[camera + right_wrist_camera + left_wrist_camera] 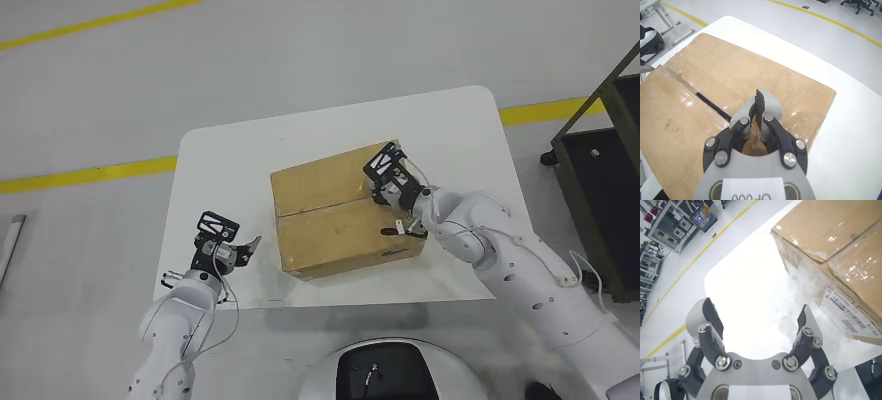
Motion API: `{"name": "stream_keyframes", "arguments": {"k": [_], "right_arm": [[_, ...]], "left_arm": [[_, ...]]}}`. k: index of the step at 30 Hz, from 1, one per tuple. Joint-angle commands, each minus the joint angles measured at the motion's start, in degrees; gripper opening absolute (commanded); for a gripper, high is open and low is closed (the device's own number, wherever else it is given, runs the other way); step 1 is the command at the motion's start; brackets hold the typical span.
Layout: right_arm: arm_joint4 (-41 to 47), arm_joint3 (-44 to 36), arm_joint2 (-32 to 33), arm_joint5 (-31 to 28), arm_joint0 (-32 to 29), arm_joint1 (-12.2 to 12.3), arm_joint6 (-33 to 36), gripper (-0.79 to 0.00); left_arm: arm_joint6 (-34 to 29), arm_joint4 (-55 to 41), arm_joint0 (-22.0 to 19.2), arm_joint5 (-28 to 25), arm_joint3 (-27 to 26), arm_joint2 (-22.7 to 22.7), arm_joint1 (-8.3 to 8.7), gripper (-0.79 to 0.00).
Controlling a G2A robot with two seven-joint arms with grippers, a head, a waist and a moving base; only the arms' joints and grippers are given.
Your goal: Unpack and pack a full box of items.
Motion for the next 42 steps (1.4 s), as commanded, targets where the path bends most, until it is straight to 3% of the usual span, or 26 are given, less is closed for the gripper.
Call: {"name": "stream_keyframes", "arguments": {"k": [1, 16, 27, 28, 29, 33, 34, 35, 38, 42], "right_arm": [[-0.03, -0.01, 0.09, -0.09, -0.05, -0.06, 0.12, -0.785], [-1.48, -0.96, 1.26, -0.10, -1.04, -0.42, 1.55, -0.785], [-1.79, -1.14, 1.36, -0.05, -1.13, -0.93, 2.05, -0.785], [-1.76, -1.11, 1.38, -0.05, -1.13, -0.97, 2.12, -0.785], [-1.75, -1.10, 1.41, -0.05, -1.12, -1.02, 2.19, -0.785], [-1.79, -0.95, 1.50, -0.12, -1.09, -1.19, 2.34, -0.785], [-1.79, -0.91, 1.53, -0.14, -1.06, -1.24, 2.38, -0.785], [-1.81, -0.87, 1.55, -0.16, -1.04, -1.28, 2.40, -0.785], [-1.80, -0.64, 1.59, -0.29, -0.94, -1.42, 2.47, -0.785], [-1.71, -0.22, 1.67, -0.56, -0.69, -1.61, 2.43, -0.785]], "left_arm": [[1.04, 1.23, -0.01, 0.52, 0.94, 0.89, -0.07, 0.000], [13.30, 3.25, -4.70, 4.51, 12.49, 7.76, -1.29, 0.000], [20.08, 0.57, -7.07, 7.10, 17.03, 10.13, -2.24, 0.000], [20.51, 0.62, -7.25, 7.33, 17.18, 10.18, -2.29, -0.046], [21.08, 0.25, -7.42, 7.75, 17.28, 10.16, -2.36, -0.206], [22.74, -1.04, -7.86, 9.18, 17.35, 9.86, -2.60, -0.394], [23.06, -1.19, -7.84, 9.49, 17.22, 9.68, -2.63, -0.372], [23.31, -1.32, -7.77, 9.79, 17.07, 9.47, -2.65, -0.246], [24.17, -1.53, -7.45, 10.74, 16.46, 8.88, -2.70, -0.031], [24.22, -3.00, -6.94, 11.67, 15.45, 7.93, -2.81, 0.000]]}}
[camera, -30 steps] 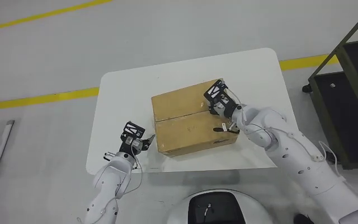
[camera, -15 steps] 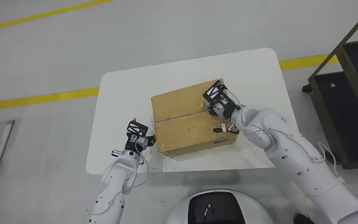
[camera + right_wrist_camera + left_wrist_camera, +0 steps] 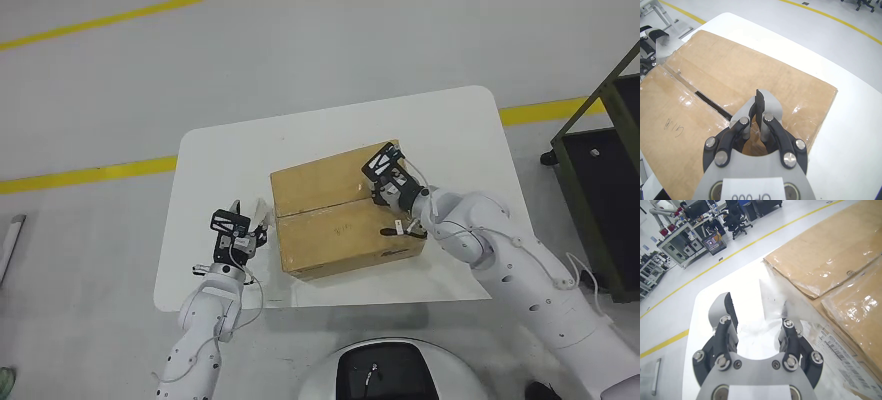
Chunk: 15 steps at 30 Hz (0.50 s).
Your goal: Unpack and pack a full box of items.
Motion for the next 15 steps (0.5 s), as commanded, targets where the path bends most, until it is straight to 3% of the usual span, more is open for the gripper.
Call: {"name": "stream_keyframes", "arguments": {"k": [1, 15], "right_arm": [[0.05, 0.20, 0.01, -0.07, 0.11, -0.09, -0.11, -0.785], [1.03, 1.22, 0.53, -1.32, 0.41, -0.63, -0.01, -0.785]], "left_arm": [[0.04, -0.59, 0.17, 0.39, -0.50, -0.45, -0.04, 0.000], [-0.20, -1.55, -2.15, 2.06, -2.47, -0.89, -0.59, 0.000]]}}
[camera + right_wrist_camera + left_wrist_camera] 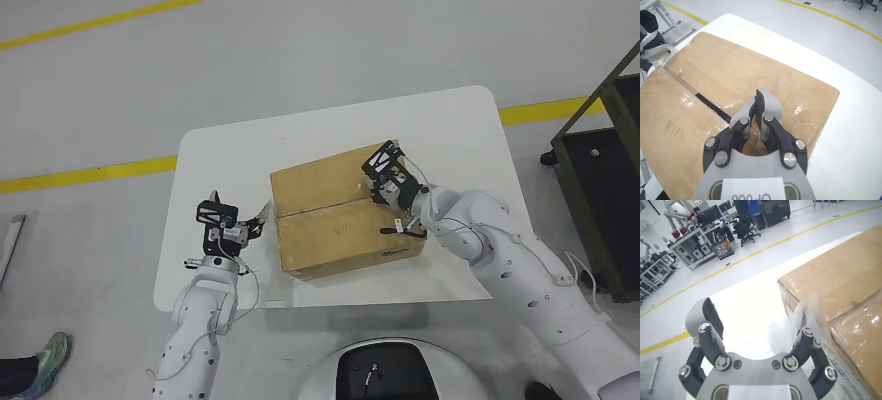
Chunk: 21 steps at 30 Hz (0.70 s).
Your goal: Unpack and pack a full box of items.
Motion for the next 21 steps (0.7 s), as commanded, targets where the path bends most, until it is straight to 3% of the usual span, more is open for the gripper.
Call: {"name": "stream_keyframes", "arguments": {"k": [1, 21], "right_arm": [[0.04, 0.02, 0.08, -0.23, -0.07, -0.03, 0.07, -0.785], [0.77, -3.02, 5.29, 1.01, -3.30, 0.46, 0.87, -0.785]], "left_arm": [[0.02, 0.03, -0.70, 0.27, -0.48, 0.10, -0.10, 0.000], [-0.86, -3.17, -9.52, 0.71, -3.83, 4.35, -1.77, 0.000]]}}
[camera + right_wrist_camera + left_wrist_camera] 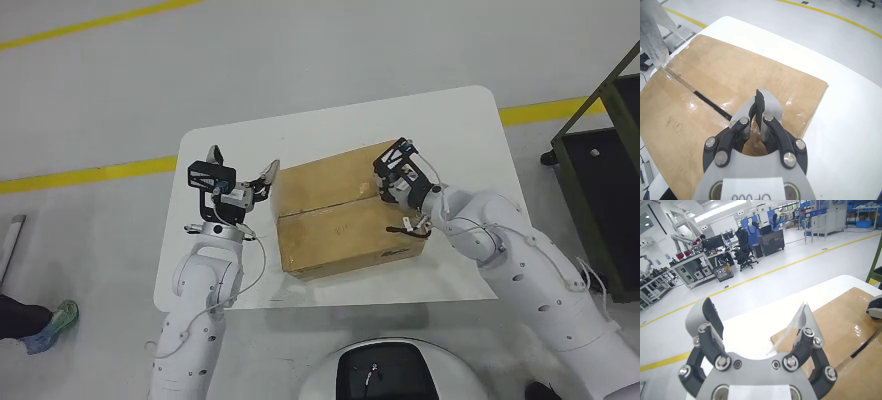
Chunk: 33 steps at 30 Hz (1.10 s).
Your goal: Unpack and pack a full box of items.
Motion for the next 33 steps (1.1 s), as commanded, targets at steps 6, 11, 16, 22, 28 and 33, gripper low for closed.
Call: {"name": "stream_keyframes", "arguments": {"k": [6, 11, 16, 22, 28, 33], "right_arm": [[1.25, -3.12, 5.06, 3.62, -2.31, 0.57, 0.06, -0.785], [0.99, -5.09, 10.55, 5.43, -4.06, 1.34, 0.12, -0.785], [0.24, -5.68, 15.54, 6.69, -5.58, 2.04, 0.32, -0.785], [-0.04, -6.53, 19.11, 6.38, -7.74, 2.63, 0.66, -0.785], [0.22, -8.52, 21.02, 6.65, -10.28, 2.95, 0.87, -0.785], [1.11, -10.24, 22.74, 6.69, -11.31, 3.19, 1.64, -0.785]], "left_arm": [[-0.04, 0.80, -1.95, 0.06, -1.24, 4.10, -0.84, 0.000], [0.32, 1.72, -2.69, -1.00, -1.60, 6.69, -1.34, 0.000], [0.35, 2.29, -3.62, -2.16, -1.38, 9.33, -1.89, 0.000], [-0.63, 3.71, -5.27, -2.83, -0.33, 12.83, -2.70, 0.000], [-0.93, 5.13, -7.35, -3.50, 0.83, 16.56, -3.67, 0.000], [-2.16, 5.82, -9.13, -3.39, 1.73, 18.74, -4.48, 0.000]]}}
